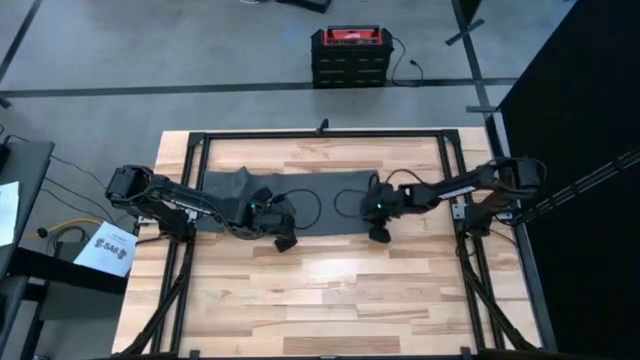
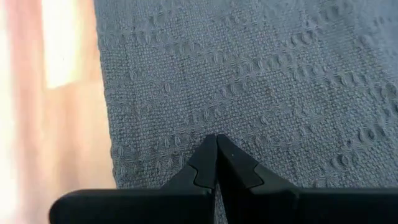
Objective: Roll towel
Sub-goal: Fold the gray towel
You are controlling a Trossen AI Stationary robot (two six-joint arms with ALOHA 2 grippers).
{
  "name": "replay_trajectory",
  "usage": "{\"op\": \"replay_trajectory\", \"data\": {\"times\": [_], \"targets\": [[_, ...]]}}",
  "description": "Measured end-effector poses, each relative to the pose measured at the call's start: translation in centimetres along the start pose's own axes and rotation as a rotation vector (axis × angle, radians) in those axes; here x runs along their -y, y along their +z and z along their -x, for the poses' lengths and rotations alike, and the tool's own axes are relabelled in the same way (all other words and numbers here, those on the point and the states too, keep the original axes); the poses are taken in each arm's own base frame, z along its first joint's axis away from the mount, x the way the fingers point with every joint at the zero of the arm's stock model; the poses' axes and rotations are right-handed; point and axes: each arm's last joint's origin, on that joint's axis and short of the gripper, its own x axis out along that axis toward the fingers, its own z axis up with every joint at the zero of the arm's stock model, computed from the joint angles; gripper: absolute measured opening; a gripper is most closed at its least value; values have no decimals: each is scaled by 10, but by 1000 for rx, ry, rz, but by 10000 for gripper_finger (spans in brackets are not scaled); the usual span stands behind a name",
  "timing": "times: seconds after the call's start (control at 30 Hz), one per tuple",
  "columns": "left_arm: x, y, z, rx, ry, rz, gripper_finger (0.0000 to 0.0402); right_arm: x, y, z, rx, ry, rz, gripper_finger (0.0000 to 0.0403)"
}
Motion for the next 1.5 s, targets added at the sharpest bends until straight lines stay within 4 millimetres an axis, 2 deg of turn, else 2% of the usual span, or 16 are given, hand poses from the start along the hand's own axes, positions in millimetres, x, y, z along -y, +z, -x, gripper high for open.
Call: {"op": "replay_trajectory", "data": {"times": [0.13, 0.3, 0.4, 0.5, 0.6, 0.77, 0.9, 1.0, 1.13, 1.3, 1.4, 1.5], "targets": [[-6, -8, -6, -60, 44, 38, 153, -17, -22, 25, -166, 4, -84, 0], [-15, -16, -16, -91, 78, 77, 152, -31, -57, 67, -375, -58, -225, 0], [-21, -16, -20, -98, 95, 81, 153, -38, -57, 85, -283, -42, -272, 0], [-28, -12, -24, -87, 116, 84, 153, -41, -48, 92, -120, -39, -261, 0], [-36, -8, -28, -95, 133, 98, 152, -41, -33, 91, 33, -26, -219, 0], [-54, -5, -37, -120, 174, 131, 153, -38, -6, 77, 217, -6, -97, 0], [-69, -11, -46, -164, 213, 148, 153, -28, 16, 56, 334, -28, 30, 0], [-74, -16, -44, -210, 233, 153, 152, -15, 36, 37, 439, 3, 102, 0], [-59, -10, -11, -125, 151, 174, 153, 1, 70, 14, 503, 16, 156, 0], [-43, -23, 26, -49, 78, 221, 153, 12, 128, -16, 523, -31, 234, 0], [-35, -41, 29, -64, 62, 263, 152, 22, 162, -32, 533, -53, 256, 0], [-31, -66, 21, -140, 61, 315, 153, 36, 187, -47, 496, -61, 234, 0]]}}
